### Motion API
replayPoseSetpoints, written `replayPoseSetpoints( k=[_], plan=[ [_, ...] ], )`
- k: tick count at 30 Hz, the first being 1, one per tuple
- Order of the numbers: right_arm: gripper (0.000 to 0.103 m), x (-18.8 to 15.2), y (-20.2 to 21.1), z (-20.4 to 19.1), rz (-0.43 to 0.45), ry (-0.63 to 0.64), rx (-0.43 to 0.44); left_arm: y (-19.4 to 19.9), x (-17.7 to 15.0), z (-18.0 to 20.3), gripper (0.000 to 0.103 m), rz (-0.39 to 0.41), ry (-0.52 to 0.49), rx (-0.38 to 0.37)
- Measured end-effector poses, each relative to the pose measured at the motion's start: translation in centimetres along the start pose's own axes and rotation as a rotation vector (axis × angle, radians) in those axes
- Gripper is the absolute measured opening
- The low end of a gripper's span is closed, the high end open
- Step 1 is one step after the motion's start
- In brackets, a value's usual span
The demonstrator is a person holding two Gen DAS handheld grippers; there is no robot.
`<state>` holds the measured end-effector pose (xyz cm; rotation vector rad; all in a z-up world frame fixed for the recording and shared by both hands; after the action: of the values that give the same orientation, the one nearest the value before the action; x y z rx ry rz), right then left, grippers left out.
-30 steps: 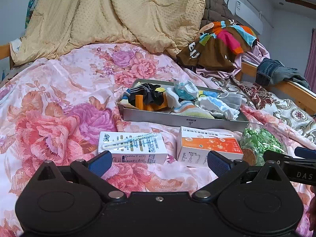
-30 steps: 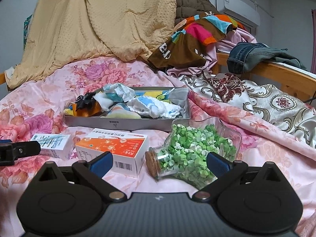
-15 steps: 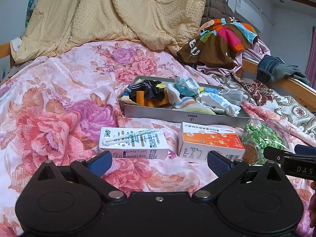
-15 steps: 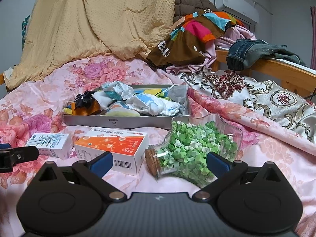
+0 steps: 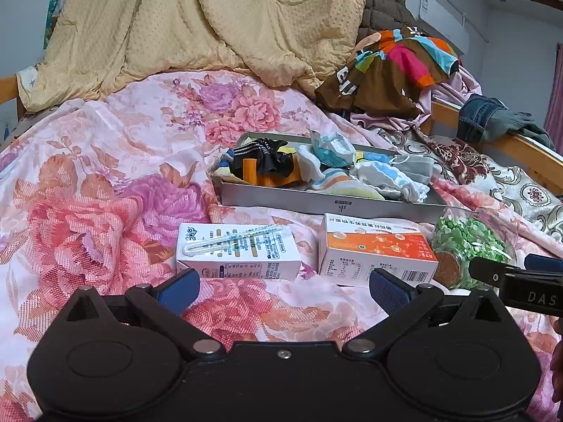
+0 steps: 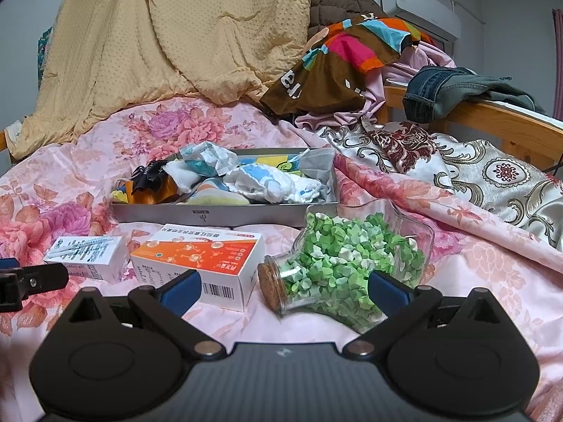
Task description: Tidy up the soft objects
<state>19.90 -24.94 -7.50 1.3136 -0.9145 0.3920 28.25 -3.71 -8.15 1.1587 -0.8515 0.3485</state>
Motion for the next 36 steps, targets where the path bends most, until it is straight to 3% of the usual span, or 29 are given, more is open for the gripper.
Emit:
replayPoseSetpoints(
  k=[36],
  plan=[
    [0.103, -0.02, -0.13, 0.0, -0.002, -0.001, 0.002, -0.07, -0.25, -0.05, 0.102, -0.008, 0.0, 0.001]
  ],
)
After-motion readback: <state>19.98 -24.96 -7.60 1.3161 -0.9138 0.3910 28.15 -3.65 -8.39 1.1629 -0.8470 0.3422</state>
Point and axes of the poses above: each gripper's, at about its wrist camera, not at the fingertips, and y roughly against the way its jaws point, z to its right, x to its top, the point moved 7 cm from there along -y, roughly the way its jaws point, and after that the axes turned 12 degrees about -z, right-handed, at the moved point
